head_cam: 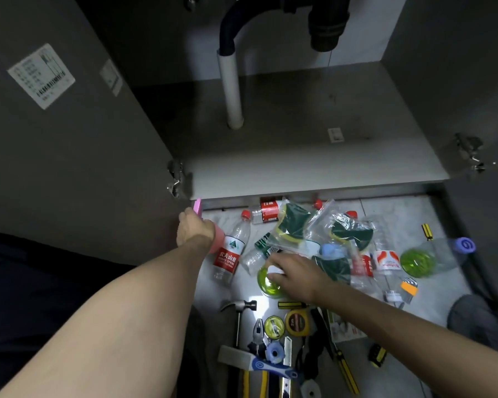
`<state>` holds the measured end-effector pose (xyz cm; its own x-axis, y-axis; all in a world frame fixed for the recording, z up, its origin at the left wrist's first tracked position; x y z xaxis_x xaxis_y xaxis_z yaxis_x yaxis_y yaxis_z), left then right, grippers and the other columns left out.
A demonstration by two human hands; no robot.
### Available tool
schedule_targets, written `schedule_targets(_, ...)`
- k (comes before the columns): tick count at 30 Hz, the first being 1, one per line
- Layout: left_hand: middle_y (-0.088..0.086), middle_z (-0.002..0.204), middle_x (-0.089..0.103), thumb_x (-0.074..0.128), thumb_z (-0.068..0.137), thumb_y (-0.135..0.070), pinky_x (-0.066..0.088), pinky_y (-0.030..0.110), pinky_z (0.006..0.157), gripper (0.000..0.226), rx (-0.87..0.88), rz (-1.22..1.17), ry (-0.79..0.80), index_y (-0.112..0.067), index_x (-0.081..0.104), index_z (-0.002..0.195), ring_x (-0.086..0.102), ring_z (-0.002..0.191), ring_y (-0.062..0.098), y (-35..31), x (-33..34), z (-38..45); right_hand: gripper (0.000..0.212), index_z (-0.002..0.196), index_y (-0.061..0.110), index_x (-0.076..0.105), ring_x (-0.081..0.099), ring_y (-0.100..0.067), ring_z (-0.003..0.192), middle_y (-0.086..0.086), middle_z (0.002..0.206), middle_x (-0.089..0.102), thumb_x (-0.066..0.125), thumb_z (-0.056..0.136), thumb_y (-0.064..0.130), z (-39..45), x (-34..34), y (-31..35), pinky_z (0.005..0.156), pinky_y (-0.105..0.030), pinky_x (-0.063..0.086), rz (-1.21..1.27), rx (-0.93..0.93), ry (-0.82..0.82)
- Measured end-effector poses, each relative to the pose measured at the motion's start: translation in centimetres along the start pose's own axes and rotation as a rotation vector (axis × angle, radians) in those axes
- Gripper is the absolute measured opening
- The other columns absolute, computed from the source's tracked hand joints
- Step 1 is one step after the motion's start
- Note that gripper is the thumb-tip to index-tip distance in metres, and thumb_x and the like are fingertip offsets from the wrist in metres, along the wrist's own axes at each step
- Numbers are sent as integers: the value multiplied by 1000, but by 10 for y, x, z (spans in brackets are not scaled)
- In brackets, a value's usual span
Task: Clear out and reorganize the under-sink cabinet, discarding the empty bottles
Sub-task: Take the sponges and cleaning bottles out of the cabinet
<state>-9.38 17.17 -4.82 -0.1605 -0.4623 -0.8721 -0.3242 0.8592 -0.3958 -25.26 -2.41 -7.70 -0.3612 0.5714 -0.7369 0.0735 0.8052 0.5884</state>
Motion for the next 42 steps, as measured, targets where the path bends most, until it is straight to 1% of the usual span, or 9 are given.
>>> schedule_targets(4,19,136,43,55,90,-11,41,47,101,47,59,-28,-64,-2,41,134,43,127,37,-7,-4,-21,31,124,30,54,58,-21,113,2,127,62,52,95,38,-10,-4,-1,82,-35,46,-23,15,15)
schedule_targets(8,12,141,43,59,87,-8,37,38,111,56,301,-40,-149,-7,40,140,39,134,27,-24,-9,-42,43,137,28,48,60,-19,107,2,124,63,46,98,45,-27,-19,-3,84,-37,50,-57,54,-53)
schedule_targets(11,7,134,54,58,92,-8,44,38,106,43,407,-55,8,-13,51,134,52,123,24,-45,-2,-61,35,130,24,54,59,-16,105,3,122,62,45,100,39,-44,-33,-14,85,-36,50,-110,89,-65)
schedule_targets(16,8,107,68,56,91,-16,55,39,85,22,536,110,369,-17,65,111,64,94,27,-67,21,-108,14,86,24,56,58,-23,86,-1,94,62,46,95,27,-84,-50,-56,69,-33,41,-186,343,-29)
schedule_targets(21,5,110,67,54,92,-17,54,41,88,19,707,204,464,-18,65,108,61,96,22,-79,48,-144,19,93,18,61,61,-27,89,-7,97,64,45,99,28,-126,-47,-88,76,-35,48,-72,559,-123)
schedule_targets(26,2,108,66,57,95,-20,55,40,88,24,759,235,426,-18,64,118,63,94,20,-88,80,-153,10,85,23,54,61,-27,87,-3,93,62,53,95,22,-127,-34,-96,72,-35,49,-41,608,-235)
schedule_targets(30,0,98,63,57,95,-22,57,36,75,14,757,248,343,-20,63,107,61,85,17,-93,91,-137,10,88,20,59,60,-22,93,1,97,60,51,94,17,-110,-27,-96,74,-37,52,-50,534,-305)
schedule_targets(35,-2,94,65,57,95,-23,55,34,68,11,643,165,256,-26,62,104,62,82,18,-91,88,-96,15,111,20,58,50,-17,107,2,115,54,53,97,19,-84,-28,-109,85,-38,51,-118,479,-378)
schedule_targets(42,7,113,65,59,95,-30,53,39,84,19,493,120,276,-19,60,111,63,99,28,-52,93,-56,22,116,22,55,47,-12,104,5,114,52,55,94,17,-65,-34,-129,83,-31,50,-148,386,-408)
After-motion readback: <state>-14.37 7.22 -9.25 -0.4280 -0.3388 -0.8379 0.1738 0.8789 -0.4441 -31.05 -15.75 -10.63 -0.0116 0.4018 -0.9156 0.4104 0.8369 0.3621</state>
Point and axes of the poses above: each hand's wrist, its own z-axis towards the middle knuckle, its own x-axis out of the palm, y = z × x, the point moved 2 cm from there along z, towards the middle knuckle
